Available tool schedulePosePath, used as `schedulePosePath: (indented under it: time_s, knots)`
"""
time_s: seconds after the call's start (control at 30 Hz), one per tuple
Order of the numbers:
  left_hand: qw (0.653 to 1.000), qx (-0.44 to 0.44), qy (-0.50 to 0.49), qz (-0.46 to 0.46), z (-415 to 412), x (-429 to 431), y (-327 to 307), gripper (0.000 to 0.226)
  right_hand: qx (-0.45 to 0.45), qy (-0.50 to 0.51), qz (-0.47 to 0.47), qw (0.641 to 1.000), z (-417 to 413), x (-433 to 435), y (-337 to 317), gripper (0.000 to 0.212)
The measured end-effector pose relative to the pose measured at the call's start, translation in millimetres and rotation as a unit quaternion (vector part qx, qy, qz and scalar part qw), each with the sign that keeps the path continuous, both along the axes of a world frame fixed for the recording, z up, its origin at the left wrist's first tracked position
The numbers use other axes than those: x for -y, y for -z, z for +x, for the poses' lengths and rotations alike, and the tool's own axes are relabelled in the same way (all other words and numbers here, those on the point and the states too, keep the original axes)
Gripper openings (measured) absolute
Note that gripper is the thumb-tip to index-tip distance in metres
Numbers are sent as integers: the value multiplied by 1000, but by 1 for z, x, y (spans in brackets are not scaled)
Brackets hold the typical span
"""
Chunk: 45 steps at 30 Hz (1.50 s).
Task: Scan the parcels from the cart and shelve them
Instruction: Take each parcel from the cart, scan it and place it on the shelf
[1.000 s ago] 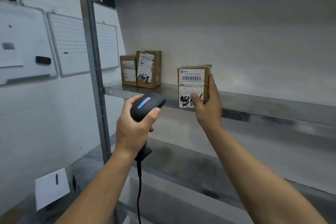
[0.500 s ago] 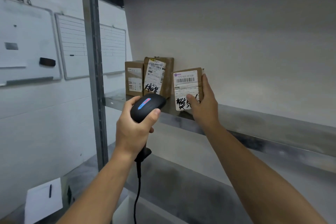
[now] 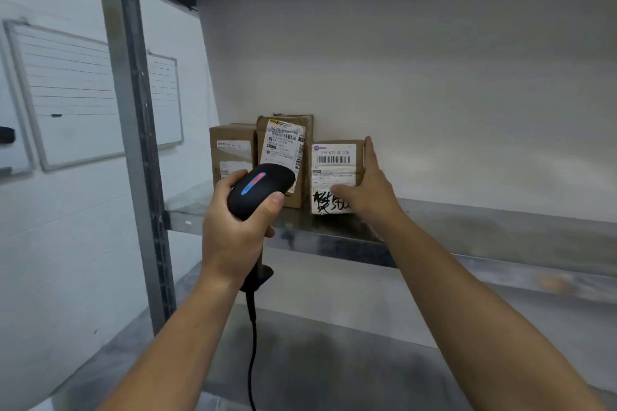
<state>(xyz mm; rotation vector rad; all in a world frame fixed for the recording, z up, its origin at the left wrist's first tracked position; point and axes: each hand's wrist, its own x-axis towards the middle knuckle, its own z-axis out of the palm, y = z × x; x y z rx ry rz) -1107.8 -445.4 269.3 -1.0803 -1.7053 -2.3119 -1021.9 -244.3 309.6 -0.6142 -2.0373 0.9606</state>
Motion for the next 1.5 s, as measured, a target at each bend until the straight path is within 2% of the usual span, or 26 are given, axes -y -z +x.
schedulePosePath:
  time_s: [0.27,0.53,1.03,1.3,1.37,1.5]
  knots:
    - [999,-17,36,-9,-31,-4,4,56,-23,41,-22,999,-21,11,3,108]
    - [999,-6,53,1,-51,-9,4,68,-26,89,-19,996,-36,4,6,104]
    - [997,-17,77,13,-51,-17,5,70,-10,74,-8,997,-32,5,3,105]
    - [994,-11,103,31,-19,-25,0,59,2,105,56,993,15,3,4,96]
    - [992,-6,120,33,-4,-30,-3,54,14,120,95,988,35,1,5,88]
    - [988,-4,148,33,36,-43,-6,62,27,159,158,974,87,-1,10,67]
